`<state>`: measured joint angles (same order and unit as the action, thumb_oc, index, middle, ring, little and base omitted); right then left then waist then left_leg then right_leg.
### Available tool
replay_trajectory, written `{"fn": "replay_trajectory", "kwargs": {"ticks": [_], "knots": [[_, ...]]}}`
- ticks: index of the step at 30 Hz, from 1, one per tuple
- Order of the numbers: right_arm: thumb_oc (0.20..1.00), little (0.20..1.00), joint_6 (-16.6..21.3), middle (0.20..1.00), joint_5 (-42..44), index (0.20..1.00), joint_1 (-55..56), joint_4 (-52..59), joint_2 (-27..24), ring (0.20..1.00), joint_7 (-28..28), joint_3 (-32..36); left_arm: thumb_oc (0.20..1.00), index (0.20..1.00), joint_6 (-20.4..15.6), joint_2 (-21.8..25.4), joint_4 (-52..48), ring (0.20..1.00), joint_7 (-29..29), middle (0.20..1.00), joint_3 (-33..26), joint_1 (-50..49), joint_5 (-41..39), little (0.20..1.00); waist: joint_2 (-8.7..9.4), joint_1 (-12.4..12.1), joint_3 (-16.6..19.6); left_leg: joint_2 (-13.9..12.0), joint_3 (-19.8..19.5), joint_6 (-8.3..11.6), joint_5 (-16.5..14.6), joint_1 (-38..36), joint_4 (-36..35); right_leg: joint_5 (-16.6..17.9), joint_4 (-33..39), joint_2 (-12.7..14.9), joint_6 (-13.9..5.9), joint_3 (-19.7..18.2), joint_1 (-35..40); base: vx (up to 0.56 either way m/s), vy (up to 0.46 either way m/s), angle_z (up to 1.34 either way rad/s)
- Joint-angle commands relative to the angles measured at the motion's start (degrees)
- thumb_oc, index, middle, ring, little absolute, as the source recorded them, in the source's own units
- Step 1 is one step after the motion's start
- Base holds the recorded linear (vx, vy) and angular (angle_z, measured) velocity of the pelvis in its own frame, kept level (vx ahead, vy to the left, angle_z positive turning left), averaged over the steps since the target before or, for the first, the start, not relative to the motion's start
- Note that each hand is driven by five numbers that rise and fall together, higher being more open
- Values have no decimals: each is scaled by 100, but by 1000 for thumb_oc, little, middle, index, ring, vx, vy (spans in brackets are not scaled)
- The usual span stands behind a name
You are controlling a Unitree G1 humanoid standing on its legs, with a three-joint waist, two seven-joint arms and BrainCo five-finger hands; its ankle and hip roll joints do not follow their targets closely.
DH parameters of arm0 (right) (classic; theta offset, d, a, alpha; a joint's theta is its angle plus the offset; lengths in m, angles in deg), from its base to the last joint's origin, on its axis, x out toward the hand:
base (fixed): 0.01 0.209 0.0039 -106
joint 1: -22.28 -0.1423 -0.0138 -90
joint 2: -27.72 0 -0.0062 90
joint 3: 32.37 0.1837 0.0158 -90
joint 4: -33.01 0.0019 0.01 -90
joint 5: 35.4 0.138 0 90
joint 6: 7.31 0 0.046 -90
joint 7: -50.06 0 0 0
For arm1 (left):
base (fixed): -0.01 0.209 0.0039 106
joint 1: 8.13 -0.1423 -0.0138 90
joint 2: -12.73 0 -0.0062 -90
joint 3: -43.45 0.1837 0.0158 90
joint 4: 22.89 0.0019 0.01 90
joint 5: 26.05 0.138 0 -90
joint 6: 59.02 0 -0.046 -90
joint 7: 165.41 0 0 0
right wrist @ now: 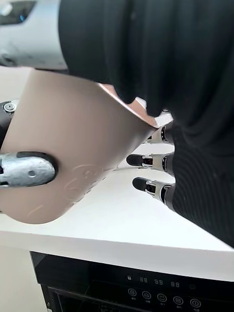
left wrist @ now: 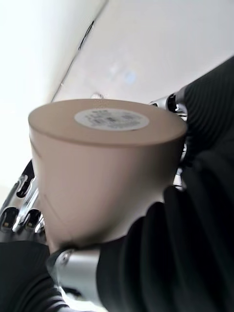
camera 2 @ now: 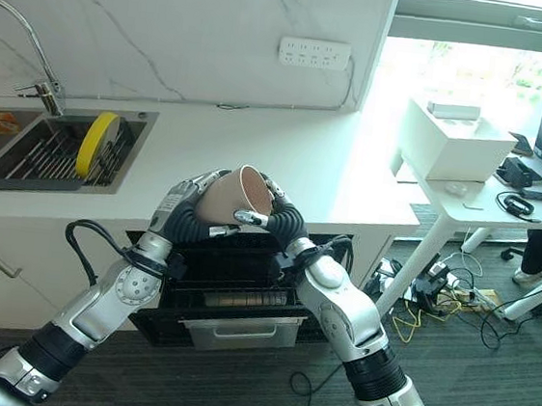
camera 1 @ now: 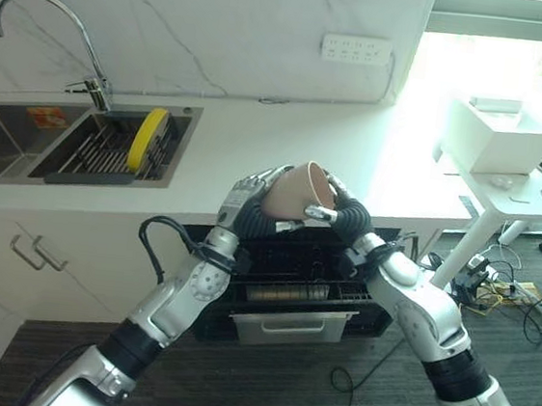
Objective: Place the dishes in the dishwasher.
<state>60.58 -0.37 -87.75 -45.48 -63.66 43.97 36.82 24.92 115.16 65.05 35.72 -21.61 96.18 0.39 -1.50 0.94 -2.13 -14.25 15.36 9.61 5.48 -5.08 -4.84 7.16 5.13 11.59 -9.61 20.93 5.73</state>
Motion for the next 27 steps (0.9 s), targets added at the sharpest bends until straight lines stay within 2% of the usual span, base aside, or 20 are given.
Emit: {"fn": "replay_trajectory", "kwargs": {"ticks": [1, 4, 14, 22, 23, 24, 25, 27], "knots": [[200, 200, 319, 200, 45, 200, -988, 417, 278, 200, 163, 14, 200, 200, -80, 91, 94, 200, 111, 200, 250, 991, 139, 200, 179, -49, -173, -284, 220, 81, -102, -203, -16, -393, -13, 534, -304, 129, 320, 0, 0, 0], [200, 200, 514, 200, -313, 200, -1114, 512, 236, 200, 458, -40, 200, 200, -99, 75, 107, 200, 130, 200, 314, 1050, 204, 200, 183, -62, -179, -280, 222, 81, -107, -196, -16, -389, -13, 549, -318, 141, 318, 0, 0, 0], [200, 200, 380, 200, -531, 200, -1228, 557, 166, 200, 285, -8, 200, 200, -203, 85, 221, 200, 292, 200, 393, 1083, 334, 200, 195, -58, -167, -273, 237, 83, -114, -192, -16, -381, -13, 555, -333, 156, 307, 0, 0, 0], [200, 200, 502, 200, -515, 200, -1219, 557, 170, 200, 232, 10, 200, 200, -88, 52, 277, 200, 421, 200, 393, 1035, 278, 200, 190, -50, -184, -266, 245, 79, -111, -195, -16, -378, -13, 548, -324, 144, 299, -4, 1, 0], [200, 200, 512, 200, -505, 200, -1226, 548, 193, 200, 200, 11, 347, 347, -65, 33, 298, 347, 416, 347, 391, 1043, 237, 347, 190, -53, -182, -265, 244, 78, -110, -193, -16, -379, -13, 547, -323, 147, 299, 0, 0, 0], [200, 200, 513, 200, -510, 200, -1229, 557, 210, 200, 174, 14, 752, 752, -31, 14, 312, 752, 416, 752, 398, 1047, 222, 752, 188, -53, -178, -265, 244, 78, -109, -191, -16, -379, -13, 548, -323, 149, 298, 0, 0, 0], [200, 200, 538, 200, -500, 200, -1225, 561, 212, 200, 142, 26, 1000, 1000, 4, 4, 305, 1000, 403, 1000, 387, 1031, 202, 1000, 189, -54, -177, -266, 243, 82, -104, -187, -16, -375, -13, 549, -322, 150, 295, 0, 0, 0], [200, 200, 585, 200, -484, 200, -1193, 572, 198, 200, 91, 50, 1000, 1000, -17, 10, 339, 1000, 421, 1000, 346, 990, 135, 1000, 186, -59, -177, -270, 255, 85, -100, -186, -16, -371, -13, 555, -323, 165, 294, 0, 0, 0]]}}
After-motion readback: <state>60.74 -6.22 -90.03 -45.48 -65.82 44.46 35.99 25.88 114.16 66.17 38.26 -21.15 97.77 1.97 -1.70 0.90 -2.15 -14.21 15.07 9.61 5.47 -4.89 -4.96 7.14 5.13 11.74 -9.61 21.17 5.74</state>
